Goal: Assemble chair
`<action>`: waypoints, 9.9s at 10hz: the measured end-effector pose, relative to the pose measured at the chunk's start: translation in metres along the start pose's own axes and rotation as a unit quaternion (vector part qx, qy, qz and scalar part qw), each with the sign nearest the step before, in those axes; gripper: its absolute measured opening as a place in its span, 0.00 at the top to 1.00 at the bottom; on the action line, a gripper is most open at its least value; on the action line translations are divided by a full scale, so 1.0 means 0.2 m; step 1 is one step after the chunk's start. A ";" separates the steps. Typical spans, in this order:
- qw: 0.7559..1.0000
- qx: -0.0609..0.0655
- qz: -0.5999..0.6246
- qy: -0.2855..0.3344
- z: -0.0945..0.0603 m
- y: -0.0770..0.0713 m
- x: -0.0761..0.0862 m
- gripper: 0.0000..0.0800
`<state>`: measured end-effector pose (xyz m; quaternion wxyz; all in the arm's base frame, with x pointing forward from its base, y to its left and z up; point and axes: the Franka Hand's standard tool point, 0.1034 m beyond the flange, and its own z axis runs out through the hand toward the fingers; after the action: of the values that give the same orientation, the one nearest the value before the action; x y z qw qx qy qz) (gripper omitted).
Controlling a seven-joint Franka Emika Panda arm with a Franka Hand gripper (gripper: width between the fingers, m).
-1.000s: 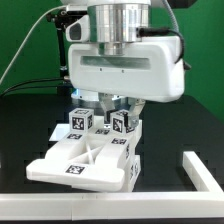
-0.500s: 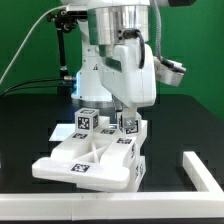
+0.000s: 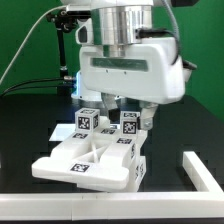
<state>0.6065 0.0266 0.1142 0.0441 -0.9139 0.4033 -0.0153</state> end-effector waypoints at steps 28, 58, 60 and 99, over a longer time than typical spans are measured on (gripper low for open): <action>0.998 -0.002 -0.064 -0.001 0.03 -0.06 -0.06 0.19; 0.999 -0.004 0.051 0.005 0.03 -0.08 -0.07 0.25; 0.997 -0.004 -0.076 0.005 0.03 -0.08 -0.07 0.21; 0.869 0.057 0.491 0.008 -0.15 -0.19 -0.02 0.19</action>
Offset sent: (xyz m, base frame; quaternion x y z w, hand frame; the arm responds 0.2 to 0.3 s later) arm 0.0000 0.0000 0.0000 0.0000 0.0000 -0.1938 0.9810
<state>0.6301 0.0520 0.1471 0.0953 -0.5937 0.7987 -0.0220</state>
